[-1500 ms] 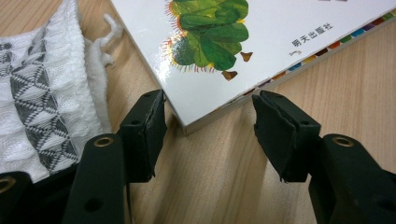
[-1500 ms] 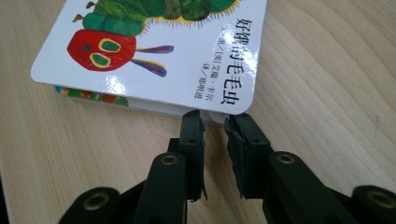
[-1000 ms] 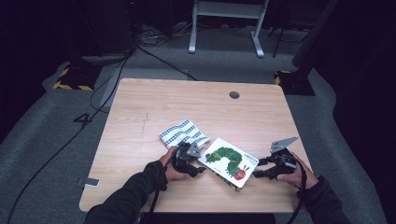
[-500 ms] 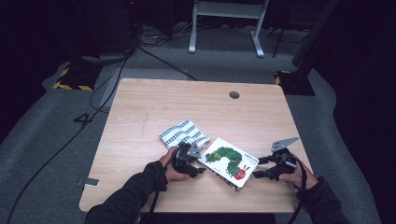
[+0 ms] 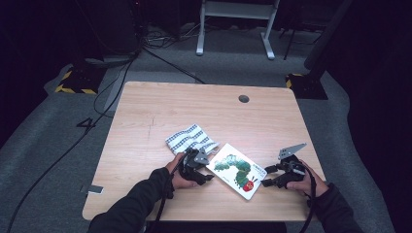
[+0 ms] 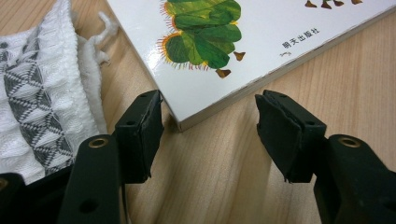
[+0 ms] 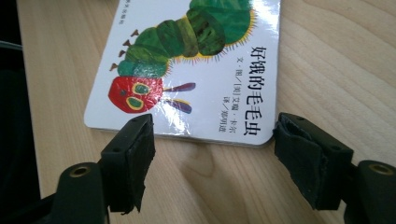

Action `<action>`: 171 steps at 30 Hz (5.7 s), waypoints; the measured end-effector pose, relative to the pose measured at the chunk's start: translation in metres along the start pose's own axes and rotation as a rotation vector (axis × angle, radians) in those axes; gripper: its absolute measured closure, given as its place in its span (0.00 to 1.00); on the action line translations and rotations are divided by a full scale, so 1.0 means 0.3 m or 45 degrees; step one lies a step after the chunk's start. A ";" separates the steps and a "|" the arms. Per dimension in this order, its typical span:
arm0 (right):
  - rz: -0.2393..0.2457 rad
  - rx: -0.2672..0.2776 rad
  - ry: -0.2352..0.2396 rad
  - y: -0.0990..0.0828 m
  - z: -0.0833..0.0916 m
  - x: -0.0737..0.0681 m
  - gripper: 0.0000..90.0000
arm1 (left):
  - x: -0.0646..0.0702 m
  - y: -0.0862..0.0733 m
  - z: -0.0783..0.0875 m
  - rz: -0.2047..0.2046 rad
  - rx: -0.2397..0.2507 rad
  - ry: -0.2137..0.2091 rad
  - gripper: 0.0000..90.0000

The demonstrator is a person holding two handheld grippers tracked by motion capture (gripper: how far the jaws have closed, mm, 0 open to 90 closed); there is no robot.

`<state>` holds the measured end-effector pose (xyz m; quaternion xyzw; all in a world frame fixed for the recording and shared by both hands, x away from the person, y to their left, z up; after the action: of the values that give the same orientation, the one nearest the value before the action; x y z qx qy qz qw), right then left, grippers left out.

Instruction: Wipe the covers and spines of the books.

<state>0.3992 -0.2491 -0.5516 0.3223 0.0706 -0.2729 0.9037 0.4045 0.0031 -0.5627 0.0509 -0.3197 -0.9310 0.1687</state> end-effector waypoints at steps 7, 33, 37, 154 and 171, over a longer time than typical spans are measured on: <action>0.117 -0.265 -0.176 -0.028 0.016 -0.018 0.47 | 0.009 0.000 0.000 -0.004 -0.005 -0.008 0.45; 0.085 -0.097 -0.099 -0.004 0.017 -0.022 0.49 | 0.035 -0.025 0.025 0.012 -0.032 -0.027 0.47; 0.056 -0.020 -0.029 0.018 0.025 -0.030 0.44 | 0.037 -0.026 0.025 0.011 -0.035 -0.025 0.46; 0.511 0.384 -0.175 0.284 0.081 -0.224 0.86 | -0.009 0.058 0.119 0.156 0.257 -0.257 0.59; 0.494 0.454 -0.249 0.252 0.149 -0.220 0.72 | 0.072 0.061 0.144 -0.067 0.292 -0.283 0.82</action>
<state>0.3821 -0.1987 -0.4555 0.4560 -0.1290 -0.1328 0.8705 0.3805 0.0072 -0.5170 -0.0253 -0.4393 -0.8923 0.1011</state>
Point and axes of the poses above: each handheld gripper's, and its own axes: z roughly backward along the jaws, y roughly out of its top, x roughly to its right, the point moved 9 cm from there along -z, roughly forward along the jaws, and after that the axes turned 3 degrees about -x, right-handed, at the moved point
